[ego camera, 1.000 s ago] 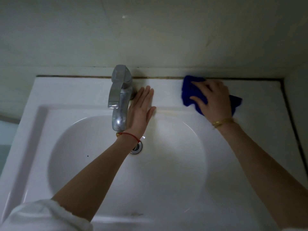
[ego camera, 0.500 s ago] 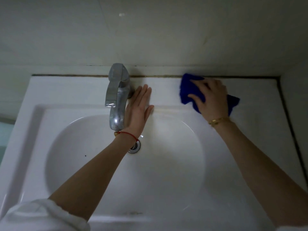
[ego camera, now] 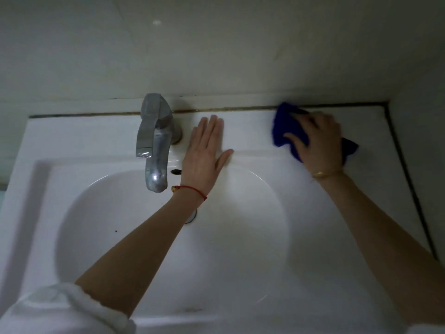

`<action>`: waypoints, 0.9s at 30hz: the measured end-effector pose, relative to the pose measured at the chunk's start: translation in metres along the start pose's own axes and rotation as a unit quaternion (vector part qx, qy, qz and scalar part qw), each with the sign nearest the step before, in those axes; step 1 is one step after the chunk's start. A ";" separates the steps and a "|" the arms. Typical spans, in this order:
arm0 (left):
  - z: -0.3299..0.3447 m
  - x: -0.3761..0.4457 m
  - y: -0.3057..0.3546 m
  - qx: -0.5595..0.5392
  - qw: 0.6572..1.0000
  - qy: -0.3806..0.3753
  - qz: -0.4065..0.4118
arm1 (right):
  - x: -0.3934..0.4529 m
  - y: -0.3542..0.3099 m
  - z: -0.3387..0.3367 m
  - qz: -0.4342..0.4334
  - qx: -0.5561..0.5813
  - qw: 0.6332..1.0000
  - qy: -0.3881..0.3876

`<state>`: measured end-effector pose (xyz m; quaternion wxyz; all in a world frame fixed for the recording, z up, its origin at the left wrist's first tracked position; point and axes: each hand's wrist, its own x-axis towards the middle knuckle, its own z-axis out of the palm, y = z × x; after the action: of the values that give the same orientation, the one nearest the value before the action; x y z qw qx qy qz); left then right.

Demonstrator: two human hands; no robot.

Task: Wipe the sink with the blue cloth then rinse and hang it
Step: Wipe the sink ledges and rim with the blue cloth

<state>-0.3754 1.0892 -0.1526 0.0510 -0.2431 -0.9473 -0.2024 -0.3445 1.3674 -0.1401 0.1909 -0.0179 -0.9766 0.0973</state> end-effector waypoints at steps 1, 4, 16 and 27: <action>0.001 0.005 0.003 0.000 1.000 -0.003 0.009 | -0.003 0.016 -0.006 0.062 -0.010 0.998 0.008; 0.008 0.011 0.007 -0.002 1.000 -0.008 0.026 | -0.005 0.020 -0.005 0.210 -0.024 0.977 0.025; 0.009 0.011 0.008 -0.020 0.999 0.011 0.024 | -0.002 0.020 -0.008 0.033 0.034 0.999 -0.005; 0.008 0.011 0.013 -0.032 0.999 -0.005 0.009 | -0.005 -0.034 0.005 -0.027 0.078 0.996 -0.018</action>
<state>-0.3782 1.1077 -0.1533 0.0408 -0.2540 -0.9384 -0.2306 -0.3414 1.3331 -0.1398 0.1763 0.0251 -0.9695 0.1682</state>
